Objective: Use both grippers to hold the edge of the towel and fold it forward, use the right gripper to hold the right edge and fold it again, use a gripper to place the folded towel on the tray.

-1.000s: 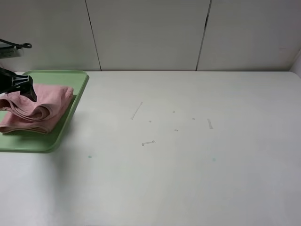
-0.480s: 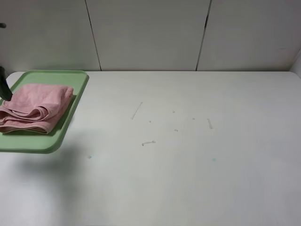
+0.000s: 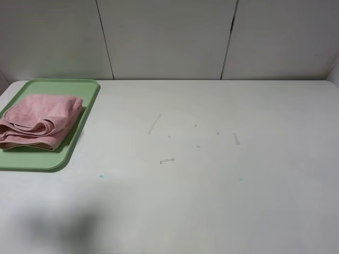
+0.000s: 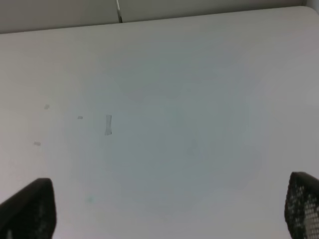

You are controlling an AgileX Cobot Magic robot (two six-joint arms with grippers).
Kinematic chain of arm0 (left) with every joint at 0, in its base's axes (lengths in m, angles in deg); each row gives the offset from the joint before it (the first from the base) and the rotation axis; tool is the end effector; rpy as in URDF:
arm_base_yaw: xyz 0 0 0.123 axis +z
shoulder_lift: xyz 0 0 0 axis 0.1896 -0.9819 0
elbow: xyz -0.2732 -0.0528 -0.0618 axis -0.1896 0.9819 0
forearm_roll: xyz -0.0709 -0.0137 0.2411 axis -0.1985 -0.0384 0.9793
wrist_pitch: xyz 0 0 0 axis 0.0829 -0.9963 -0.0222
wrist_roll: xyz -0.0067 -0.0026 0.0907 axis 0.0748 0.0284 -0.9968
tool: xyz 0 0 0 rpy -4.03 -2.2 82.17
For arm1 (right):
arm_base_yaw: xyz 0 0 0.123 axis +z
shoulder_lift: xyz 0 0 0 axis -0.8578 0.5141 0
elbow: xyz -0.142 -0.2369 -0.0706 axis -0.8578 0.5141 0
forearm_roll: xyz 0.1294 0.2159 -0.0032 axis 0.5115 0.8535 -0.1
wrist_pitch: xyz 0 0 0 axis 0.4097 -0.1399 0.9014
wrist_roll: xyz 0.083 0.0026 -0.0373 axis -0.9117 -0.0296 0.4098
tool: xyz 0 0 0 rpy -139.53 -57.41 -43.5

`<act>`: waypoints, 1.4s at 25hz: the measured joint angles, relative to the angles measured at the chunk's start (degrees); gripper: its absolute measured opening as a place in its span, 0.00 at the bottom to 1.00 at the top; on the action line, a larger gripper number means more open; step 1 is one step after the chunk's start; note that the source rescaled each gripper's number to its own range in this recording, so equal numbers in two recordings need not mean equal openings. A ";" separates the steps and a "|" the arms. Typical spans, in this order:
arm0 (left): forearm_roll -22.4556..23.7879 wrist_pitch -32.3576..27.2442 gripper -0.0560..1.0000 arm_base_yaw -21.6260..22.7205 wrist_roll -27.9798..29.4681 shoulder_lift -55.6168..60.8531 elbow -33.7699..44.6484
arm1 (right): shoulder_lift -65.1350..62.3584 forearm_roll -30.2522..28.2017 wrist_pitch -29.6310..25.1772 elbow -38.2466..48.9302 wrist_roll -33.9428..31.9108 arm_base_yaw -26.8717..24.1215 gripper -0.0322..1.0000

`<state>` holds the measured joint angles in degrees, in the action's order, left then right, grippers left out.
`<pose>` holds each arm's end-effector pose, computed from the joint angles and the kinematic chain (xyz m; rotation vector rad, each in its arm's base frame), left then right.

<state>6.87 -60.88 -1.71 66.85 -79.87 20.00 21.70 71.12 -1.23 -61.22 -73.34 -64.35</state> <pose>0.1742 0.0291 0.3325 0.0338 2.7329 0.1120 -0.0037 0.0088 0.2787 0.0380 2.0072 0.0365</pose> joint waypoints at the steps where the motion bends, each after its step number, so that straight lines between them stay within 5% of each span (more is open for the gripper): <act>1: -0.13 0.00 1.00 0.00 -0.28 1.52 0.00 | 0.00 0.00 0.00 0.00 0.00 0.00 1.00; 18: -4.41 -0.18 1.00 -0.13 -1.12 31.80 12.40 | 0.00 0.00 0.00 0.00 0.00 0.00 1.00; 35: -7.73 7.17 1.00 -10.52 0.32 57.15 27.91 | 0.00 0.00 0.00 0.00 -0.02 0.00 1.00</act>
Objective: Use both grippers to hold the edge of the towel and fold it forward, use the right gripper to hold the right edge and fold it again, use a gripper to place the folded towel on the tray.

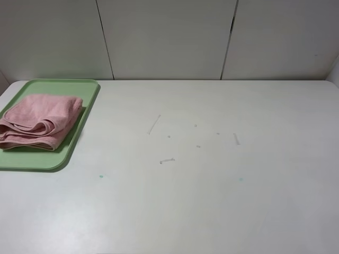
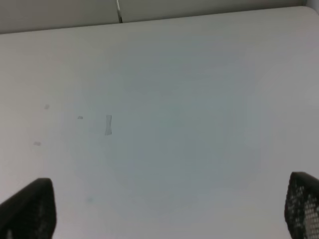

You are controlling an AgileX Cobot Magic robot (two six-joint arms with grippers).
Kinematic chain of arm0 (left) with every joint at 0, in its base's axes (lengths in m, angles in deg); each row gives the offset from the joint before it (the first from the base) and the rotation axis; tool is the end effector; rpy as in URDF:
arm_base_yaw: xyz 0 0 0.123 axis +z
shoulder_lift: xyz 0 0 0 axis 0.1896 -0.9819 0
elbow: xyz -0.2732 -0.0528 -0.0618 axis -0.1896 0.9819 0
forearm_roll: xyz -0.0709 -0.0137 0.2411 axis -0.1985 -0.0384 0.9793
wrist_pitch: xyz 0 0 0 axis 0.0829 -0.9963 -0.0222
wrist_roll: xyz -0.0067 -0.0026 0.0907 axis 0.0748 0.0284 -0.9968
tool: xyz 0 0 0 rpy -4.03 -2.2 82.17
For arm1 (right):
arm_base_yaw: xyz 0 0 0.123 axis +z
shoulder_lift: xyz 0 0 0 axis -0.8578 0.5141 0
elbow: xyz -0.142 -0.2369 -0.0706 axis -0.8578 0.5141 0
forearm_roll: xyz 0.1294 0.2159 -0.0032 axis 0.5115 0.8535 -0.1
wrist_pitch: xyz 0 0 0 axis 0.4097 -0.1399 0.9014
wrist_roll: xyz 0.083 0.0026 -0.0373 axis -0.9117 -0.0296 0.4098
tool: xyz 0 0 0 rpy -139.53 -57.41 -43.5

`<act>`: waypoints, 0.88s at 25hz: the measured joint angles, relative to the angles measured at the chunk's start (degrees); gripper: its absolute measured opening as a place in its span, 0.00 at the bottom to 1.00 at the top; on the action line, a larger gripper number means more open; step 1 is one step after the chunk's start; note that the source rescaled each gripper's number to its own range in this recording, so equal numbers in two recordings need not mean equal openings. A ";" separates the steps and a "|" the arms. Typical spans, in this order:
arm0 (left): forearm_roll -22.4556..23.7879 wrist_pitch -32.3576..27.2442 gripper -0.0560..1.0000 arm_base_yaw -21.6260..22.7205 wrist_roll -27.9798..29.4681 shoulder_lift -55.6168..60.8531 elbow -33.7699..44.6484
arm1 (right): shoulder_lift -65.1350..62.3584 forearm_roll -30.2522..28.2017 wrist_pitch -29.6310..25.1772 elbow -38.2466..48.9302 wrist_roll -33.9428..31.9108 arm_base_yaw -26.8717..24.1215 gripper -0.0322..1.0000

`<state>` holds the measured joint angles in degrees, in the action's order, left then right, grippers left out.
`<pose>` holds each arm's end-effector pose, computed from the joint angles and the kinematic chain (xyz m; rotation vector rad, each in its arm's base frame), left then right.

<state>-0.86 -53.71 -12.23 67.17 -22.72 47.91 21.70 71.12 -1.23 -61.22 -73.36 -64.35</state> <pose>0.0013 -0.0100 0.2767 0.2118 2.0750 -0.0564 -0.0037 0.0088 0.2787 0.0383 2.0072 0.0367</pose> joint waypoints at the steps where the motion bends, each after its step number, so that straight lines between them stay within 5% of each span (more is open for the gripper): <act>1: 0.05 -0.18 1.00 -0.46 0.12 0.91 0.10 | 0.00 0.00 0.00 0.00 0.00 0.00 1.00; 22: -0.04 -0.32 1.00 -1.30 0.12 2.85 0.10 | 0.00 0.00 0.00 0.00 -0.05 0.00 1.00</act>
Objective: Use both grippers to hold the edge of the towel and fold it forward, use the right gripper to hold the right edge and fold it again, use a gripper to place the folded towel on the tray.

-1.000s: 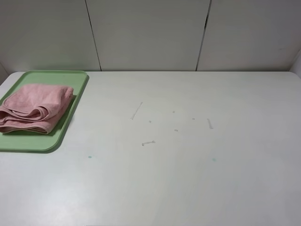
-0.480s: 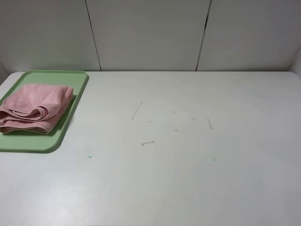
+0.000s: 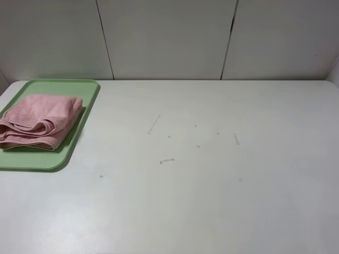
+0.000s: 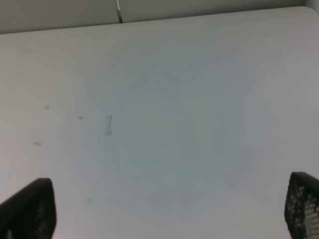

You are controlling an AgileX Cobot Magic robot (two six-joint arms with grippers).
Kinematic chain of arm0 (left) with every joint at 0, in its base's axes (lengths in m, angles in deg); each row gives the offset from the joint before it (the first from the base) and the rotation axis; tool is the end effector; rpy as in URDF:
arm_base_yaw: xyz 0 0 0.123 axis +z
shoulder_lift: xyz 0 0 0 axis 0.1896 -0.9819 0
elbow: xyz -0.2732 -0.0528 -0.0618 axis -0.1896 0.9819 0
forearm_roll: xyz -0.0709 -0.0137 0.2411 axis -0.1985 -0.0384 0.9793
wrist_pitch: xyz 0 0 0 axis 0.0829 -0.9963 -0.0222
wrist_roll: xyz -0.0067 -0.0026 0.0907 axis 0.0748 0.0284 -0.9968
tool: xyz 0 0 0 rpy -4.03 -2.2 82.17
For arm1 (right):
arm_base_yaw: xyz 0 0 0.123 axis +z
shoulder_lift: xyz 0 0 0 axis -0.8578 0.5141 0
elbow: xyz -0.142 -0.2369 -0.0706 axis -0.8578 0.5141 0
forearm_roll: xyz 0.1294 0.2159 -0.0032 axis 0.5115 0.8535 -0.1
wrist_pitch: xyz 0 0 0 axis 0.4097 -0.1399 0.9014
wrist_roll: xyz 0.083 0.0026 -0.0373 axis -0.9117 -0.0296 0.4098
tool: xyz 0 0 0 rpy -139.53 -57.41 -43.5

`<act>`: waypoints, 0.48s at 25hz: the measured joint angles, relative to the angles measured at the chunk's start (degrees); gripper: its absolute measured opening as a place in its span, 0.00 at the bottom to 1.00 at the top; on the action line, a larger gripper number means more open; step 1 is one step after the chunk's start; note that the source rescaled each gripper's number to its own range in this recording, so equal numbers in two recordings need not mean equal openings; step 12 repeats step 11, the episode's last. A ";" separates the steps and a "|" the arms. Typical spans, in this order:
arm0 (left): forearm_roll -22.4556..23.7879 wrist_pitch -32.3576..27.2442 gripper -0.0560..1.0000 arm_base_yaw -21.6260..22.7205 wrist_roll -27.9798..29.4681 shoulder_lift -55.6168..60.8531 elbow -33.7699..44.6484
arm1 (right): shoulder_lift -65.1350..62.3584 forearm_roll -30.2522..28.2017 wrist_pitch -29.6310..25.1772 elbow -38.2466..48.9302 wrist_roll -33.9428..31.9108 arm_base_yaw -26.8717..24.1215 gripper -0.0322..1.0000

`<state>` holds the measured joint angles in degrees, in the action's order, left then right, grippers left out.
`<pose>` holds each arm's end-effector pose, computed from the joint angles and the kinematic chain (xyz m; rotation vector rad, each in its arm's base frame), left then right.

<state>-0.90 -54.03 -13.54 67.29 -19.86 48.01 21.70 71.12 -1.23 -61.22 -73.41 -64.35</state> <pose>-0.0067 -0.0098 0.2757 0.2326 2.0304 -0.0689 -0.0037 0.0088 0.2787 0.0392 2.0072 0.0373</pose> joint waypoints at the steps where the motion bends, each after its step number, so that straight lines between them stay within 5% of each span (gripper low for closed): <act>1: 0.00 0.00 1.00 0.00 0.00 0.00 0.00 | 0.00 0.00 0.00 0.00 0.00 0.00 1.00; 12: 0.00 0.00 1.00 0.00 0.00 0.00 0.00 | 0.00 0.00 0.00 0.00 0.00 0.00 1.00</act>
